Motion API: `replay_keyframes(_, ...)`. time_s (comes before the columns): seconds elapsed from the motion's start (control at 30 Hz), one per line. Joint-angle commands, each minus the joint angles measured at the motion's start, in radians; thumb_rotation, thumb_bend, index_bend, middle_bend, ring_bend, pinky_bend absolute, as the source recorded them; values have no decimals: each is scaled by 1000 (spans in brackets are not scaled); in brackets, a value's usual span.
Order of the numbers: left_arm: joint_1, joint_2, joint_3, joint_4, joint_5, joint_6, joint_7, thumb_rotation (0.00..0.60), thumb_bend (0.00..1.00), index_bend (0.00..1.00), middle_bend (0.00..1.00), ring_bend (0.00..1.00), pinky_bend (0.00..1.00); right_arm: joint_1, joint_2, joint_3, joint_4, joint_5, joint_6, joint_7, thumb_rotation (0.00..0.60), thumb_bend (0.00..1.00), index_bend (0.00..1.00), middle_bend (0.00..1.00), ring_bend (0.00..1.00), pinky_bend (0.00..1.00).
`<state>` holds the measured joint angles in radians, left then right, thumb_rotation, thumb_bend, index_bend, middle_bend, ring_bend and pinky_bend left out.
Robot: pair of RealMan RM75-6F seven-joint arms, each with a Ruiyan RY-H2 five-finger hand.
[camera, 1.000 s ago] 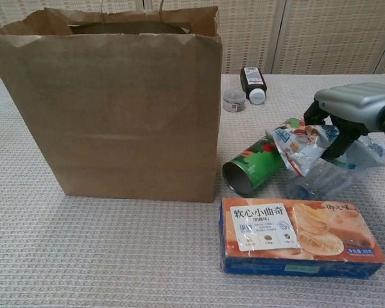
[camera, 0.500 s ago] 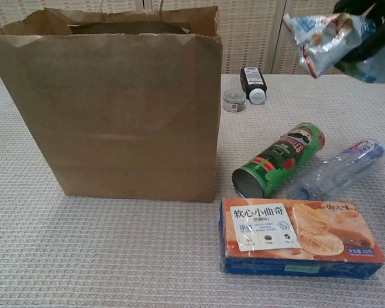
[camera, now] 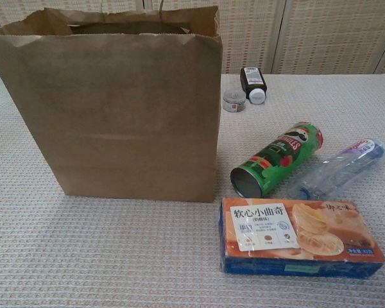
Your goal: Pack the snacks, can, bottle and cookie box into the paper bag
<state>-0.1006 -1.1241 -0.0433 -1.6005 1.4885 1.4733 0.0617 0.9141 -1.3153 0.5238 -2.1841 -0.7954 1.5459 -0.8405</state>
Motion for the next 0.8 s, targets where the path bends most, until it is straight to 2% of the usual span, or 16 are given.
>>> replay_keyframes(0.03, 0, 2, 1, 2, 2, 0, -7, 600, 361, 38, 0, 0, 0, 132, -139, 35, 48, 46, 58, -115, 600, 384, 781, 699, 704, 814)
replay_keyframes(0.27, 2, 4, 4, 7, 6, 1, -20, 600, 360, 38, 0, 0, 0, 285, -346, 44, 219, 58, 111, -191, 600, 383, 769, 699, 696, 809)
replay_keyframes(0.37, 2, 4, 5, 8, 6, 2, -22, 600, 360, 38, 0, 0, 0, 298, -370, 42, 245, 56, 119, -197, 600, 383, 760, 699, 691, 808)
replay_keyframes(0.57, 6, 5, 7, 12, 7, 6, -31, 600, 359, 38, 0, 0, 0, 338, -477, -10, 379, 73, 114, -231, 600, 383, 708, 699, 639, 800)
replay_keyframes(0.67, 8, 6, 7, 12, 8, 7, -34, 600, 360, 38, 0, 0, 0, 337, -494, -3, 390, 102, 114, -251, 600, 382, 578, 644, 530, 733)
replay_keyframes(0.73, 8, 5, 7, 13, 8, 7, -34, 600, 360, 38, 0, 0, 0, 335, -492, 5, 382, 119, 110, -264, 600, 382, 423, 518, 395, 624)
replay_keyframes(0.8, 8, 5, 7, 12, 8, 7, -33, 600, 359, 38, 0, 0, 0, 330, -489, 8, 376, 126, 109, -269, 600, 372, 310, 421, 299, 533)
